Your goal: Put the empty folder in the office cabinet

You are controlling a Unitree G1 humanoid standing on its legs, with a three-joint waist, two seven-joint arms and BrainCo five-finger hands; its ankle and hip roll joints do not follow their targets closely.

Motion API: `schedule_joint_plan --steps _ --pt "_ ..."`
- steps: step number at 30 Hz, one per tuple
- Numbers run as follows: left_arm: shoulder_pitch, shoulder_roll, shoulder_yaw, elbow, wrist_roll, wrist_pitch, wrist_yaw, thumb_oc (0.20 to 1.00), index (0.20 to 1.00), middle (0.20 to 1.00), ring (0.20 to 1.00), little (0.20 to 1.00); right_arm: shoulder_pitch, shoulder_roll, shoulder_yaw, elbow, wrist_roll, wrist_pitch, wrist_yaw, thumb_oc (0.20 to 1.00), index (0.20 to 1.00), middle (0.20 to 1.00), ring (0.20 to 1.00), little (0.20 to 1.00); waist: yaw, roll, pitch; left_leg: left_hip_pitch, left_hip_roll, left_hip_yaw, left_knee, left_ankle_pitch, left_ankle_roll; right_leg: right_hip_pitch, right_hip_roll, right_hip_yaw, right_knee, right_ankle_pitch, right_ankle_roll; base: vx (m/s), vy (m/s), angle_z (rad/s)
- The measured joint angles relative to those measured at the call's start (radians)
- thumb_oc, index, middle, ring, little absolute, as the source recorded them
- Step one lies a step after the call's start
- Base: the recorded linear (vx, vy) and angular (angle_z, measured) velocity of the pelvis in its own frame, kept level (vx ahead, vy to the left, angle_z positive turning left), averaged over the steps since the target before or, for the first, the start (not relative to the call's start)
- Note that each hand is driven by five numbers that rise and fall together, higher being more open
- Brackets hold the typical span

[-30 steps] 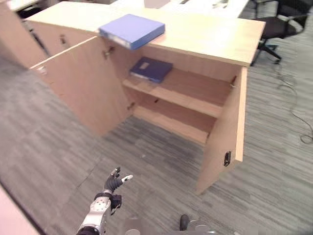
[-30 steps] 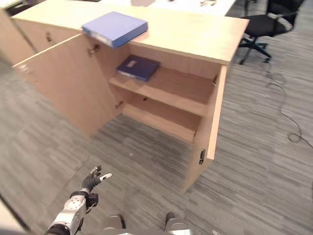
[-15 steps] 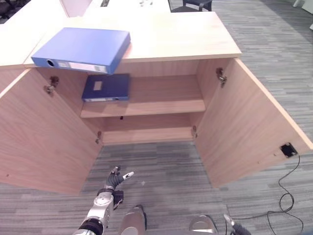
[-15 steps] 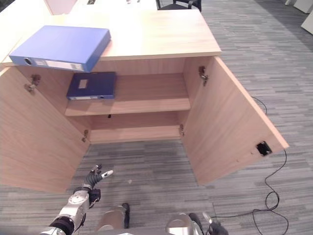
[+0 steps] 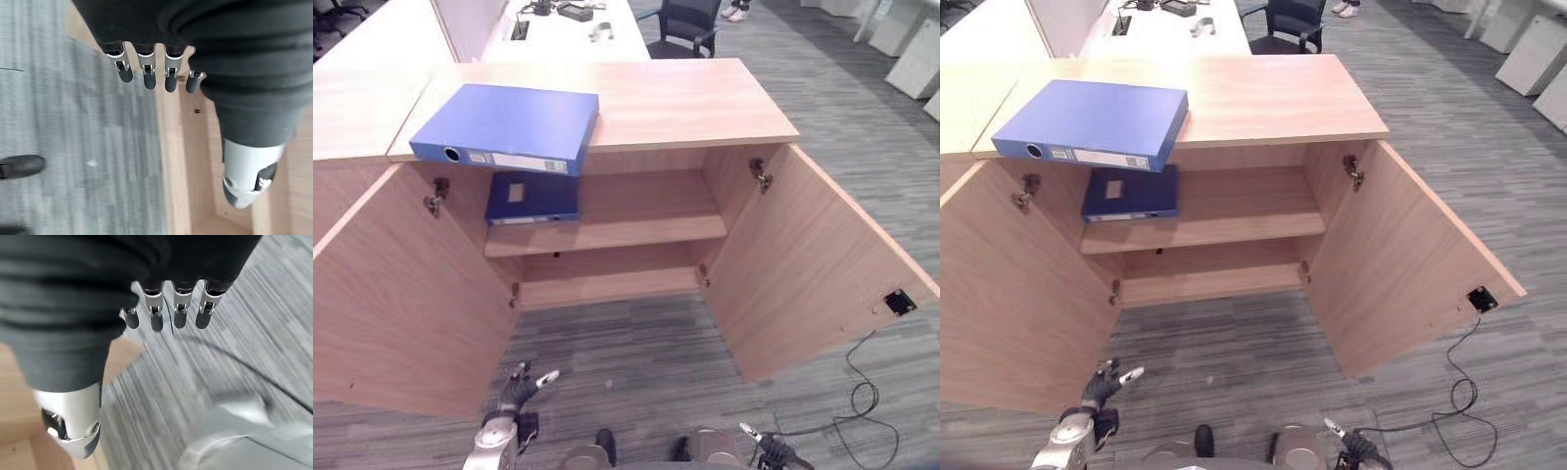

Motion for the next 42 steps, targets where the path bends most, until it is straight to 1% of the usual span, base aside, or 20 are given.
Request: schedule_joint_plan --steps 1,3,7,14,15,16,17,18,19,21,24,26,27,28,29,30,32,34,39,42 --pt "0.000 -0.004 0.000 -0.001 0.000 0.003 -0.003 1.000 1.000 1.000 1.000 1.000 -0.005 0.004 0.000 0.001 -0.005 0.002 0.002 1.000 1.000 1.000 1.000 1.000 0.000 0.003 0.003 -0.009 0.001 -0.009 0.014 -0.006 -0.004 0.019 0.014 0.009 -0.060 0.016 -0.012 0.05 -0.041 -0.09" --pt "0.011 -0.016 -0.001 -0.008 0.000 0.003 -0.008 1.000 1.000 1.000 1.000 1.000 0.006 -0.003 0.000 0.008 -0.006 0.005 0.003 1.000 1.000 1.000 1.000 1.000 -0.005 0.030 0.008 -0.003 0.008 -0.017 0.015 0.006 -0.020 0.028 0.077 0.172 -0.092 0.029 -0.006 0.03 -0.036 0.12" --pt "0.011 -0.041 -0.003 -0.031 -0.001 0.002 -0.018 1.000 1.000 1.000 1.000 1.000 0.031 -0.054 0.001 0.008 -0.045 0.013 0.002 1.000 1.000 1.000 1.000 1.000 -0.014 0.067 -0.005 -0.010 0.023 -0.057 0.064 0.008 -0.021 0.072 0.088 0.159 -0.161 0.072 -0.079 0.01 -0.041 -0.05" --pt "0.026 -0.047 -0.008 -0.039 0.000 0.001 -0.018 1.000 1.000 1.000 1.000 1.000 0.028 -0.075 0.035 0.003 -0.077 0.012 0.004 1.000 1.000 1.000 1.000 1.000 0.003 0.081 -0.012 -0.010 0.028 -0.096 0.066 0.008 -0.032 0.154 0.114 0.162 -0.295 0.122 -0.037 -0.02 -0.058 0.11" --pt "0.012 -0.051 -0.008 -0.039 0.000 0.001 -0.018 1.000 1.000 1.000 1.000 1.000 0.030 -0.072 0.044 0.002 -0.078 0.011 0.010 1.000 1.000 1.000 1.000 1.000 0.006 0.077 -0.007 -0.045 0.017 -0.128 0.094 0.022 -0.052 0.150 0.114 0.163 -0.308 0.124 -0.035 -0.08 0.015 0.86" --pt "-0.003 -0.056 -0.006 -0.038 0.000 0.000 -0.019 1.000 1.000 1.000 1.000 1.000 0.018 -0.071 0.043 0.002 -0.078 0.011 0.013 1.000 1.000 1.000 1.000 1.000 0.015 0.066 0.010 -0.071 -0.004 -0.149 0.121 0.056 -0.103 0.155 0.100 0.159 -0.317 0.138 -0.054 -0.05 0.078 1.10" --pt "-0.043 -0.064 -0.003 -0.016 0.001 0.001 -0.019 1.000 1.000 1.000 1.000 1.000 0.002 -0.071 0.040 0.001 -0.078 0.010 0.015 1.000 1.000 1.000 1.000 1.000 0.021 0.026 0.047 -0.150 0.005 -0.084 0.232 0.071 -0.168 0.167 0.049 0.103 -0.354 0.173 -0.101 0.03 0.092 1.10" --pt "-0.052 -0.066 -0.003 0.001 0.001 0.002 -0.018 1.000 1.000 1.000 1.000 1.000 -0.006 -0.071 0.038 0.003 -0.078 0.011 0.015 1.000 1.000 1.000 1.000 1.000 0.017 0.021 0.058 -0.192 0.117 -0.026 0.296 0.074 -0.174 0.188 0.054 0.076 -0.386 0.178 -0.096 0.14 0.125 0.91" --pt "-0.046 -0.068 -0.003 0.003 0.001 0.006 -0.019 1.000 1.000 1.000 1.000 1.000 -0.012 -0.075 0.041 0.001 -0.078 0.011 0.015 1.000 1.000 1.000 1.000 1.000 0.014 0.036 0.063 -0.155 0.246 -0.001 0.172 0.083 -0.182 0.201 0.076 0.064 -0.395 0.176 -0.089 0.18 0.104 0.65" --pt "-0.046 -0.074 -0.003 0.012 0.001 0.011 -0.018 1.000 1.000 1.000 1.000 1.000 -0.021 -0.084 0.045 0.002 -0.084 0.011 0.017 1.000 1.000 1.000 1.000 1.000 0.007 0.061 0.052 -0.100 0.277 -0.143 -0.060 0.117 -0.234 0.205 0.089 0.078 -0.406 0.176 -0.068 0.24 0.118 0.29" --pt "-0.073 -0.076 -0.004 0.048 0.001 0.011 -0.010 1.000 1.000 1.000 1.000 1.000 -0.005 -0.076 0.043 0.001 -0.113 0.013 0.023 1.000 1.000 1.000 1.000 1.000 0.028 0.071 0.052 -0.140 0.262 -0.116 -0.060 0.132 -0.228 0.224 0.086 0.105 -0.407 0.168 -0.054 0.22 0.123 0.09" --pt "-0.073 -0.075 -0.003 0.055 0.001 0.014 -0.009 1.000 1.000 1.000 1.000 1.000 0.006 -0.077 0.047 0.001 -0.114 0.013 0.025 1.000 1.000 1.000 1.000 1.000 0.050 0.077 0.057 -0.165 0.257 -0.094 -0.039 0.129 -0.222 0.264 0.066 0.105 -0.407 0.154 -0.023 0.20 0.147 -0.13" --pt "-0.067 -0.079 -0.004 0.063 0.001 0.014 -0.010 1.000 1.000 1.000 1.000 1.000 0.021 -0.085 0.051 -0.002 -0.114 0.012 0.025 1.000 1.000 1.000 1.000 1.000 0.050 0.087 0.050 -0.166 0.254 -0.091 -0.022 0.109 -0.192 0.286 0.061 0.105 -0.406 0.143 0.007 0.23 0.186 -0.03" --pt "-0.058 -0.080 -0.004 0.068 0.001 0.015 -0.010 1.000 1.000 1.000 1.000 1.000 0.027 -0.089 0.049 0.000 -0.114 0.013 0.023 1.000 1.000 1.000 1.000 1.000 0.054 0.094 0.043 -0.167 0.251 -0.095 -0.014 0.131 -0.173 0.313 0.052 0.108 -0.406 0.129 0.029 0.18 0.149 -0.09" --pt "-0.060 -0.068 0.001 0.089 0.001 0.017 -0.008 1.000 1.000 1.000 1.000 1.000 0.031 -0.073 0.055 0.003 -0.114 0.016 0.022 1.000 1.000 1.000 1.000 1.000 0.062 0.082 0.035 -0.164 0.222 -0.080 0.023 0.161 -0.171 0.324 0.020 0.129 -0.407 0.112 0.050 0.19 0.172 -0.24" --pt "-0.056 -0.055 0.003 0.096 0.001 0.018 -0.005 1.000 1.000 1.000 1.000 1.000 0.029 -0.055 0.075 0.003 -0.114 0.020 0.027 1.000 1.000 1.000 1.000 1.000 0.068 0.040 0.016 -0.161 0.181 -0.064 0.033 0.150 -0.153 0.318 -0.015 0.158 -0.406 0.107 0.056 0.17 0.156 -0.25" --pt "-0.064 -0.020 0.019 0.097 0.001 0.018 -0.002 1.000 1.000 1.000 1.000 1.000 0.024 -0.019 0.083 0.003 -0.114 0.020 0.033 1.000 1.000 1.000 1.000 1.000 0.070 -0.017 -0.005 -0.159 0.114 -0.062 0.031 0.148 -0.097 0.309 -0.070 0.187 -0.383 0.122 0.059 0.18 0.212 0.01" --pt "-0.092 0.009 0.040 0.098 0.002 0.003 0.000 1.000 1.000 1.000 1.000 1.000 -0.011 0.047 0.087 0.008 -0.115 0.019 0.038 1.000 1.000 1.000 1.000 1.000 0.092 -0.060 -0.008 -0.145 0.081 -0.048 0.032 0.120 -0.063 0.293 -0.106 0.189 -0.348 0.181 0.113 0.23 0.380 0.06" --pt "-0.098 0.013 0.038 0.121 0.010 0.003 -0.001 1.000 1.000 1.000 1.000 1.000 -0.046 0.048 0.087 0.008 -0.123 0.020 0.036 1.000 1.000 1.000 1.000 1.000 0.100 -0.088 0.009 -0.144 0.058 -0.029 0.047 0.087 -0.043 0.256 -0.144 0.192 -0.271 0.182 0.114 0.09 0.237 -0.07" --pt "-0.125 0.018 0.038 0.117 0.010 0.006 -0.004 1.000 1.000 1.000 1.000 1.000 -0.058 0.044 0.081 0.007 -0.118 0.020 0.032 1.000 1.000 1.000 1.000 1.000 0.081 -0.066 0.038 -0.135 0.045 -0.010 0.107 0.012 0.011 0.086 -0.194 0.230 0.072 0.256 0.155 0.13 0.440 -0.06"
